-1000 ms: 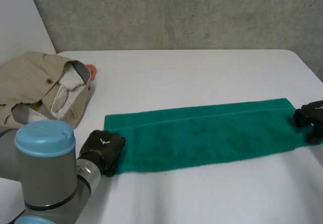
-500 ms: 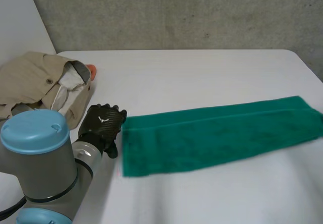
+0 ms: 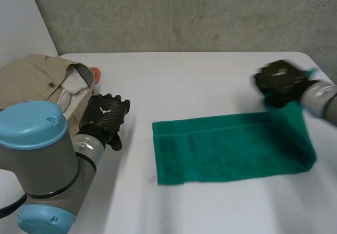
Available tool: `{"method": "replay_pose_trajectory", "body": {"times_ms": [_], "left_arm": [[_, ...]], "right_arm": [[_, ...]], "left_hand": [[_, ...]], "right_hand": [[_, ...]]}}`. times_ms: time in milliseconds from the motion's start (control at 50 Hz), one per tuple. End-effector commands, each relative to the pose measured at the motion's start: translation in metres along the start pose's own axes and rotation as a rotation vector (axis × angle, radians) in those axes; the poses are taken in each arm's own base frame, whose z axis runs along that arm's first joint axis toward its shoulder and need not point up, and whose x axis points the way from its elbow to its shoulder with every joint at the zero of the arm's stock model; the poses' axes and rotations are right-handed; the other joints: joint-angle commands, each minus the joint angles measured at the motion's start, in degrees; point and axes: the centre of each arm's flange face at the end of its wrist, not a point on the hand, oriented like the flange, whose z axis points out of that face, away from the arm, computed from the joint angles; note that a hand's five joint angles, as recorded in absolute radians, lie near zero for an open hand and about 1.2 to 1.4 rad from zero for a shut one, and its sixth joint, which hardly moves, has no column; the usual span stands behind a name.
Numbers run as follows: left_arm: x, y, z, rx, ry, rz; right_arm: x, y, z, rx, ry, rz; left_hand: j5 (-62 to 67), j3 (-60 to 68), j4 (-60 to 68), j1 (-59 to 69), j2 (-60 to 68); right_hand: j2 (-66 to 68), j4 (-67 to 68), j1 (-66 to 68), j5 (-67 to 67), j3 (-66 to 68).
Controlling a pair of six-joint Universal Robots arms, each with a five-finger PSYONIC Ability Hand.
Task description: Fold the laundry.
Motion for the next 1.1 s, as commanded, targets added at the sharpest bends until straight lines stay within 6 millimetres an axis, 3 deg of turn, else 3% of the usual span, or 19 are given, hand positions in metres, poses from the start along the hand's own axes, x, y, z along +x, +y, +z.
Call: {"method": "replay_pose_trajectory", "body": {"times_ms": [20,80,160,200,220,280,340,360,400,440,480,600,700,800,820,860,980,1040,1100], "left_arm": [[0.001,-0.002,-0.001,0.008,0.003,0.000],[0.004,-0.001,-0.002,0.006,0.010,0.002],[0.006,0.002,0.000,-0.003,0.016,0.005],[0.006,0.002,0.001,0.001,0.017,0.004],[0.009,0.002,0.001,0.004,0.024,0.006],[0.013,-0.001,0.003,0.014,0.034,0.006],[0.020,-0.009,0.005,0.041,0.049,0.000],[0.022,-0.011,0.005,0.051,0.053,-0.002],[0.027,-0.022,0.004,0.086,0.066,-0.003],[0.034,-0.031,0.003,0.120,0.083,-0.006],[0.040,-0.036,0.002,0.137,0.098,-0.007],[0.077,-0.035,0.001,0.153,0.180,0.023],[0.084,-0.027,0.003,0.130,0.195,0.034],[0.082,-0.024,0.003,0.119,0.193,0.032],[0.082,-0.024,0.003,0.119,0.193,0.032],[0.082,-0.025,0.001,0.118,0.195,0.031],[0.077,-0.025,-0.004,0.110,0.169,0.032],[0.066,-0.032,-0.005,0.119,0.129,0.025],[0.052,-0.037,-0.004,0.125,0.082,0.010]], "right_arm": [[-0.141,-0.055,-0.019,0.166,-0.408,-0.048],[-0.186,-0.060,-0.033,0.180,-0.529,-0.065],[-0.219,-0.046,-0.037,0.137,-0.613,-0.066],[-0.222,-0.041,-0.034,0.118,-0.615,-0.052],[-0.221,-0.039,-0.032,0.113,-0.598,-0.052],[-0.217,-0.040,-0.028,0.113,-0.552,-0.038],[-0.192,-0.051,-0.022,0.120,-0.425,0.038],[-0.163,-0.055,-0.021,0.110,-0.327,0.097],[-0.132,-0.053,-0.020,0.096,-0.234,0.153],[-0.104,-0.036,-0.020,0.039,-0.147,0.234],[-0.094,-0.025,-0.023,0.007,-0.119,0.274],[-0.089,0.025,-0.044,-0.167,-0.087,0.311],[-0.079,0.063,-0.058,-0.280,-0.056,0.231],[-0.070,0.084,-0.062,-0.323,-0.023,0.156],[-0.070,0.084,-0.061,-0.322,-0.021,0.153],[-0.069,0.085,-0.060,-0.312,-0.013,0.136],[-0.053,0.079,-0.050,-0.270,0.071,0.074],[-0.061,0.054,-0.045,-0.200,0.056,0.034],[-0.095,0.009,-0.040,-0.065,-0.022,-0.049]], "left_hand": [[0.9,0.1,0.7,0.7,0.5],[0.9,0.1,0.7,0.7,0.5],[0.9,0.1,0.7,0.7,0.5],[0.9,0.1,0.7,0.7,0.5],[0.9,0.1,0.7,0.7,0.5],[0.9,0.1,0.7,0.7,0.5],[0.2,-0.5,0.0,0.0,-0.2],[-0.5,-1.2,-0.7,-0.7,-0.9],[-0.8,-1.5,-1.0,-1.0,-1.2],[-0.6,-1.4,-0.8,-0.8,-1.0],[-0.6,-1.4,-0.8,-0.8,-1.0],[-0.8,-1.5,-1.0,-1.0,-1.2],[-0.8,-1.5,-1.0,-1.0,-1.2],[-0.8,-1.5,-1.0,-1.0,-1.2],[-0.8,-1.5,-1.0,-1.0,-1.2],[-0.8,-1.5,-1.0,-1.0,-1.2],[-0.8,-1.5,-1.0,-1.0,-1.2],[-1.1,-1.9,-1.3,-1.4,-1.5],[-1.7,-2.4,-1.8,-1.9,-2.1]], "right_hand": [[12.5,11.9,23.1,15.4,12.5],[12.5,11.9,23.1,15.4,12.5],[12.5,11.9,23.1,15.4,12.5],[-9.6,-10.3,1.0,-6.7,-9.7],[-36.6,-37.2,-26.0,-33.7,-36.6],[-57.5,-58.1,-46.9,-54.6,-57.5],[-57.5,-58.1,-46.9,-54.6,-57.5],[-57.5,-58.1,-46.9,-54.6,-57.5],[-57.5,-58.1,-46.9,-54.6,-57.5],[-57.5,-58.1,-46.9,-54.6,-57.5],[-57.5,-58.1,-46.9,-54.6,-57.5],[-57.5,-58.1,-46.9,-54.6,-57.5],[-57.5,-58.1,-46.9,-54.6,-57.5],[-24.1,-24.7,-13.5,-21.2,-24.1],[-19.4,-20.0,-8.8,-16.5,-19.4],[10.6,10.0,21.2,13.6,10.6],[12.5,11.9,23.1,15.4,12.5],[12.5,11.9,23.1,15.4,12.5],[12.5,11.9,23.1,15.4,12.5]]}}
